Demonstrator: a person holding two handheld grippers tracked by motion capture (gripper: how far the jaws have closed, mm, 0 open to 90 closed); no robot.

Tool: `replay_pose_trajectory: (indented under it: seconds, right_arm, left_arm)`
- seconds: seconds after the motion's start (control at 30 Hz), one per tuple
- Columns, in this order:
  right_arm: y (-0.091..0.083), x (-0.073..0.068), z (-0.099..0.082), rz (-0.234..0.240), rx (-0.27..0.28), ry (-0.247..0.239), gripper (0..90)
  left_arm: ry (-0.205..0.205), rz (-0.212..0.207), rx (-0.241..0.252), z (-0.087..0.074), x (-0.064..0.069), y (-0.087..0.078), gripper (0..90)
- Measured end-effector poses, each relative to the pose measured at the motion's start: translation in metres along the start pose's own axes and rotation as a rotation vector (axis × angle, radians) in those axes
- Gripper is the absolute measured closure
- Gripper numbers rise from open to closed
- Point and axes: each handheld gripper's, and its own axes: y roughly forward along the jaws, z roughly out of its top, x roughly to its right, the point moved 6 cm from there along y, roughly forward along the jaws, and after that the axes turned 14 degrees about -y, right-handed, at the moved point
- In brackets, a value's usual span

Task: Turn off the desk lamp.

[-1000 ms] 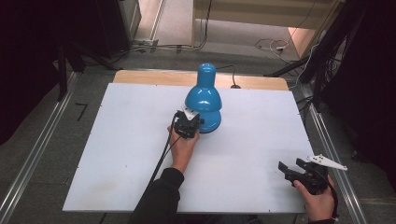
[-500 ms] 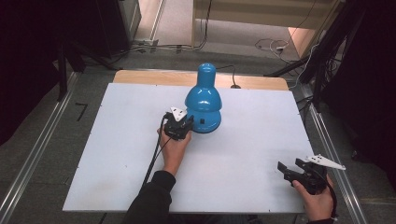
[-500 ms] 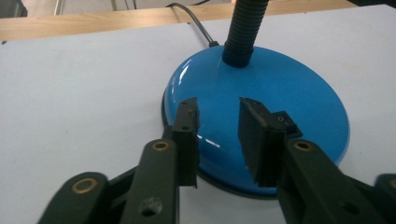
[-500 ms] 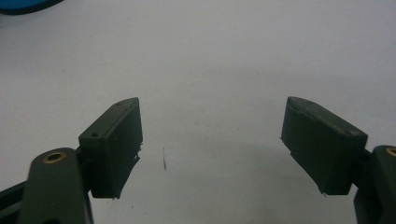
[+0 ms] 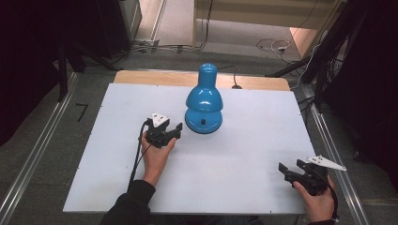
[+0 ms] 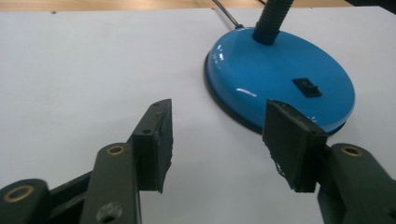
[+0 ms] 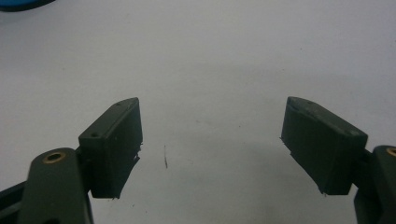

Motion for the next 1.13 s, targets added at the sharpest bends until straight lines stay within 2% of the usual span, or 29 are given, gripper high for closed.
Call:
replay_pose_trajectory:
  seconds: [0.33,0.6,0.67,0.8,0.9,0.93,0.97,1.13]
  right_arm:
    - [-0.001,-0.001,0.001,0.000,0.001,-0.002,19.2]
    - [-0.003,0.002,0.000,0.000,0.008,0.006,19.2]
    - [-0.003,0.002,0.000,-0.003,0.010,0.007,19.2]
    - [-0.002,0.002,0.000,-0.002,0.006,0.002,19.2]
    - [-0.002,0.000,0.001,-0.004,0.002,0.001,19.2]
    - [-0.002,0.000,0.001,-0.005,0.004,-0.004,19.2]
    - [-0.002,-0.001,0.001,-0.006,0.002,-0.002,19.2]
    - [-0.002,-0.001,0.001,-0.009,-0.002,0.002,19.2]
  left_arm:
    - [0.007,0.043,-0.006,-0.010,-0.033,-0.035,39.0]
    - [-0.002,0.072,-0.004,-0.016,-0.054,-0.072,36.3]
    - [-0.004,0.088,-0.007,-0.020,-0.060,-0.082,34.5]
    - [0.025,0.134,-0.027,-0.030,-0.073,-0.102,31.9]
    - [-0.006,0.151,-0.059,-0.039,-0.085,-0.114,30.4]
    - [-0.025,0.164,-0.076,-0.045,-0.093,-0.120,30.4]
    - [-0.025,0.164,-0.076,-0.045,-0.093,-0.120,30.4]
    - [-0.029,0.242,-0.081,-0.054,-0.118,-0.138,29.0]
